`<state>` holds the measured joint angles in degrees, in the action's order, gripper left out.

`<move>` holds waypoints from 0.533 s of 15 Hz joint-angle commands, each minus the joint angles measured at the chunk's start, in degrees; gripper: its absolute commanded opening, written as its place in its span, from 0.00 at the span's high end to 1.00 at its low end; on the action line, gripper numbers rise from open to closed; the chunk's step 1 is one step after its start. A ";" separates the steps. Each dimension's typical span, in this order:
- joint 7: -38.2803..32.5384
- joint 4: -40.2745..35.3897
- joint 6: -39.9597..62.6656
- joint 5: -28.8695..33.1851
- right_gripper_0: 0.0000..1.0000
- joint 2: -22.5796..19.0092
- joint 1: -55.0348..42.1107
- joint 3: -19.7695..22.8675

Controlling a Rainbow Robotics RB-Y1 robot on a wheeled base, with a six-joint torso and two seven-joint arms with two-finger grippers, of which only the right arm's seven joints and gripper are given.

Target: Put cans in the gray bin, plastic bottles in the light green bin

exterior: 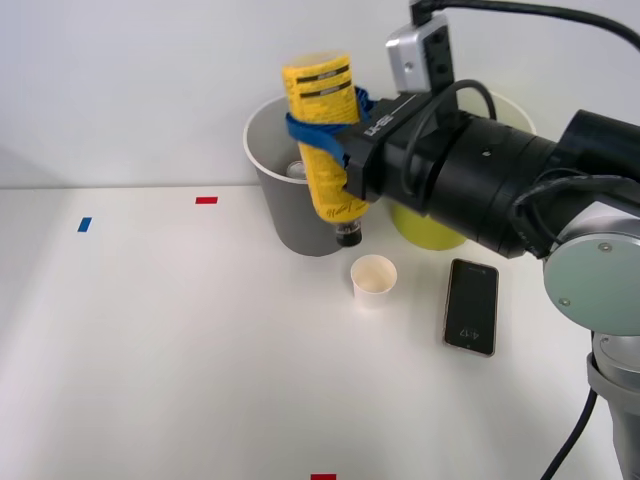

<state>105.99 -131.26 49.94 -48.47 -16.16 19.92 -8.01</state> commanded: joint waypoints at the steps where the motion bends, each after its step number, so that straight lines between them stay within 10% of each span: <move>1: -0.96 -0.05 -5.73 -0.14 1.00 -2.30 -0.50 6.51; 8: -4.65 7.25 -10.38 0.13 1.00 -5.81 1.26 15.30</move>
<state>100.94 -126.71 41.22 -48.18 -21.57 20.01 7.22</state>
